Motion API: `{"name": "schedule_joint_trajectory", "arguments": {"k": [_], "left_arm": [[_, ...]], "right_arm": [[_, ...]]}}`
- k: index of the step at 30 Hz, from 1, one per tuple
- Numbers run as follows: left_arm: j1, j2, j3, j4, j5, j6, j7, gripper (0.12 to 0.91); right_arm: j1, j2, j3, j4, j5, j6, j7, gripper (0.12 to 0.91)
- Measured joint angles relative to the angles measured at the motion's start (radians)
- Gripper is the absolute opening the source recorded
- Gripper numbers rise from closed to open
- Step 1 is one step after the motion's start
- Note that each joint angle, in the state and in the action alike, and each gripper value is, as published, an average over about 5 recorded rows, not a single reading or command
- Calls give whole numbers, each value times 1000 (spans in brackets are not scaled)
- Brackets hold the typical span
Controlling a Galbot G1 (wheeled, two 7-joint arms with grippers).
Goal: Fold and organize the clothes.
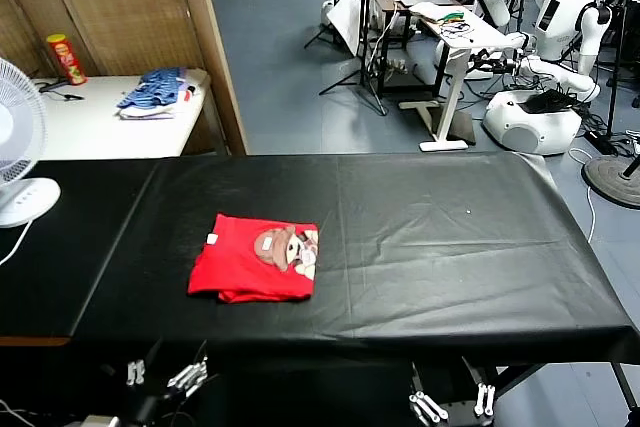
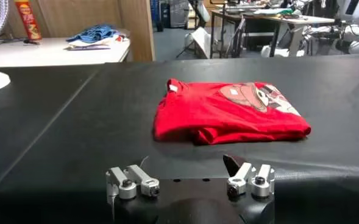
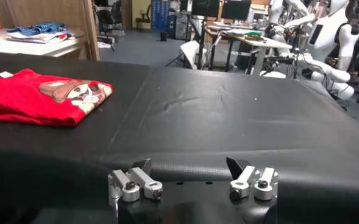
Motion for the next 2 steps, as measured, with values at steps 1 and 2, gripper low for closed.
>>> {"name": "schedule_joint_trajectory", "arguments": {"k": [1,2], "left_arm": [[1,0,-1,0,0,0,2,798],[1,0,-1,0,1,1,4,798]], "right_arm": [[-1,0,0,1,0,-1,0,798],[-1,0,0,2,0,-1,0,798]]}}
